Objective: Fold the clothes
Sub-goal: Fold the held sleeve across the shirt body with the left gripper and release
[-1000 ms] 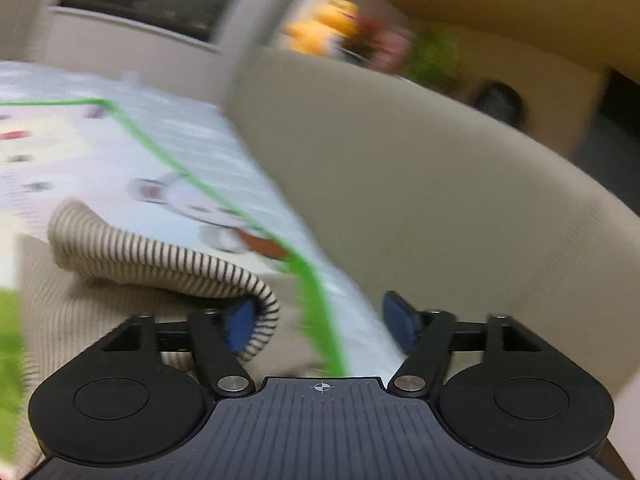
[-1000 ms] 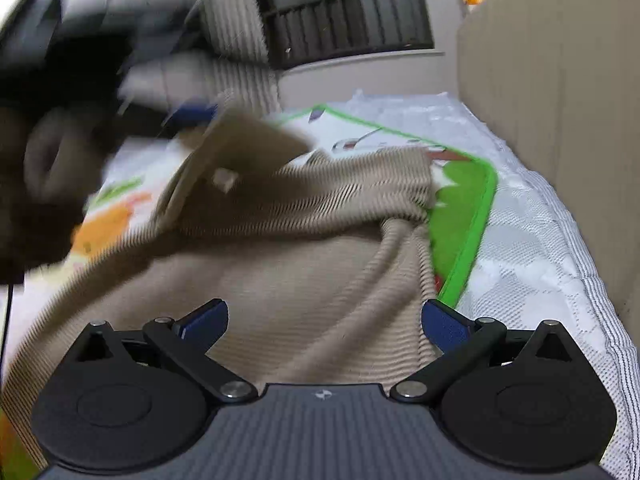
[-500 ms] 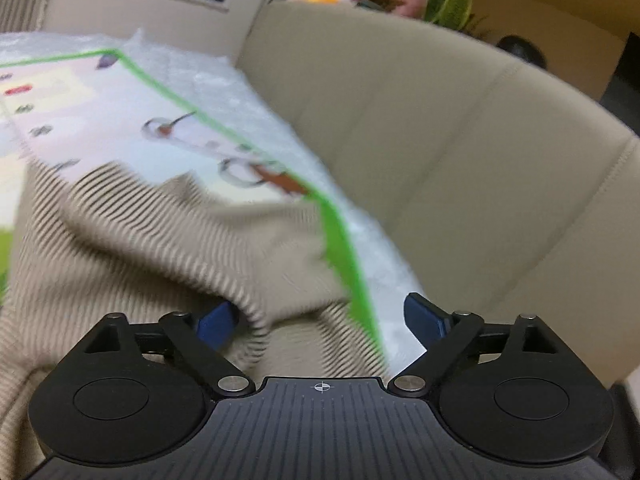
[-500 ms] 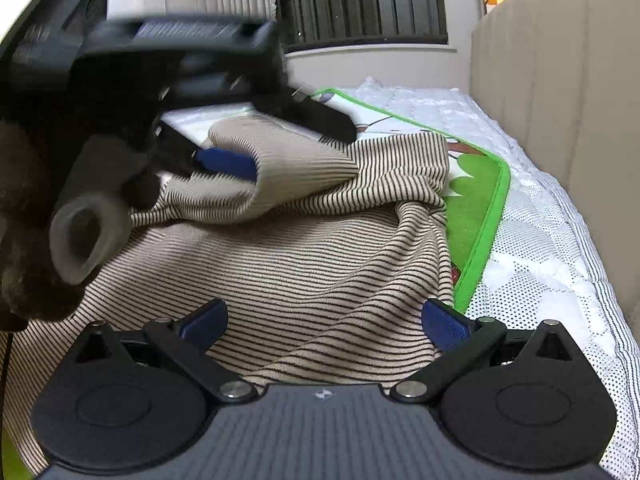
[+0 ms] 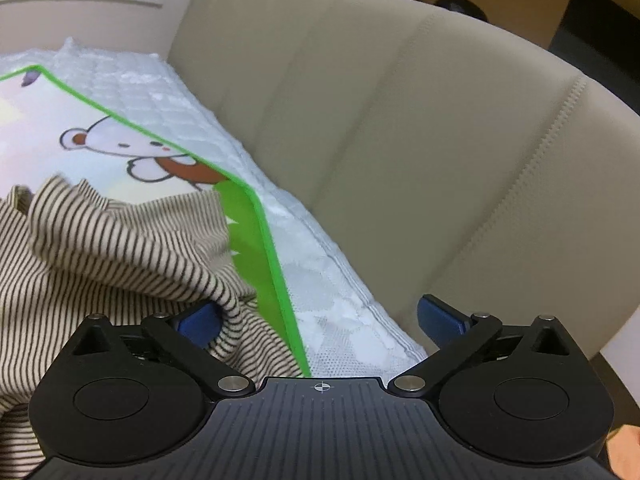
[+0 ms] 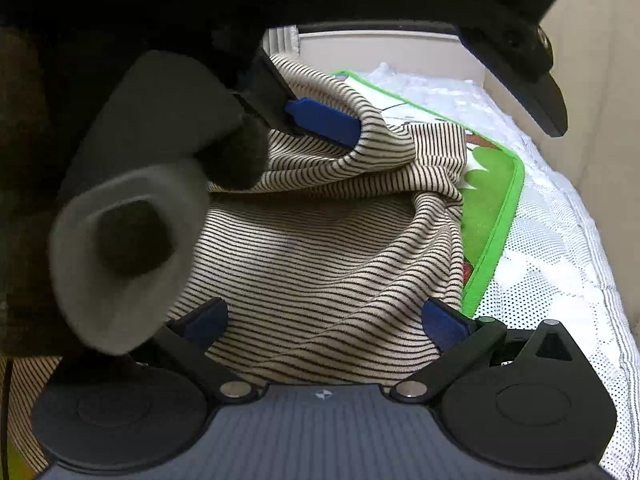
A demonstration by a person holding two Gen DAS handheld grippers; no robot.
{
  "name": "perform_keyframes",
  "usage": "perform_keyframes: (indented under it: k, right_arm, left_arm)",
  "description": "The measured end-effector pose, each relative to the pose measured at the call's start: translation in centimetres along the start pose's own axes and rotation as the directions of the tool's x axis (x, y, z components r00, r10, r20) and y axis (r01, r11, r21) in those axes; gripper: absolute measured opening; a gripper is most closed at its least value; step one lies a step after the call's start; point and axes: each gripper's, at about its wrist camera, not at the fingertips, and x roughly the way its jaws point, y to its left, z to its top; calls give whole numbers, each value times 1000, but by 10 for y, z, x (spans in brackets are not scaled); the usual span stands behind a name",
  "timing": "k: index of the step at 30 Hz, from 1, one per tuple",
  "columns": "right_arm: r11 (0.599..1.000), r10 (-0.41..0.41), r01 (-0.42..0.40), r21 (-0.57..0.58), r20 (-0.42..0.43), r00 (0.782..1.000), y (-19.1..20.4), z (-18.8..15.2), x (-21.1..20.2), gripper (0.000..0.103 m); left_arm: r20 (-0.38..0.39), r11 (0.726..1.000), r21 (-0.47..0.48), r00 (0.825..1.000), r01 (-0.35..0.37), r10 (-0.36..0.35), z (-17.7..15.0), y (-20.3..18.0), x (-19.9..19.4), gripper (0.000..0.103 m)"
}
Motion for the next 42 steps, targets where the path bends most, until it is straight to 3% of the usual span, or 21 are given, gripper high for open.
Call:
perform_keyframes:
  k: [5,8,10,12,15,21,25,28,30,32,33,36,39,42]
  right_arm:
    - [1000,12,-12,12,14,1000,-1,-2,-2,103]
    - [1000,2,-2,-1,14,1000,4,-2,-3,103]
    - [1000,0,0,-1,15,1000,-1,-1,1,103]
    - [1000,-1,2,-5,17,1000,-2,-1,2,103]
    - [1000,-9,9,-19,21,1000,1,-1,0,103]
    - [1000,-12,12,-19,9,1000,-1,4,-8,103]
    - [998,-61,61,8,37,997,-13,8,-31,103]
    - [989,-99,89,120,79,992,-30,13,-54,102]
    - [973,-133,107,203,122,983,-43,22,-65,88]
    - [965,-142,104,240,147,979,-51,40,-62,66]
    - [963,-141,99,251,156,978,-55,49,-58,63]
    - [986,-88,61,158,174,981,-37,84,-36,61]
    - [1000,-16,17,-8,161,987,7,111,-2,62]
    - [982,26,-5,-188,104,994,55,123,28,76]
  left_arm:
    - [-12,999,20,999,-29,29,-2,-1,1,103]
    - [-73,996,51,994,-76,80,-7,3,4,103]
    - [-154,990,98,981,-106,120,-13,5,9,103]
    - [-195,974,128,958,-186,209,-21,10,14,103]
    - [-184,967,90,950,-239,252,-26,27,3,103]
    - [-116,970,42,964,-238,241,-37,47,-46,103]
    - [-87,955,25,951,-296,297,-50,66,-72,103]
    - [-67,942,-28,941,-335,333,-58,87,-87,103]
    - [-55,929,-44,929,-368,366,-61,96,-93,103]
    - [-41,914,-35,915,-404,402,-61,98,-96,103]
    - [-36,912,-31,913,-408,407,-61,98,-96,103]
    - [-29,912,-18,912,-409,408,-63,97,-95,103]
    - [-27,906,16,906,-423,423,-66,94,-90,103]
    - [-31,902,38,901,-431,432,-71,93,-88,103]
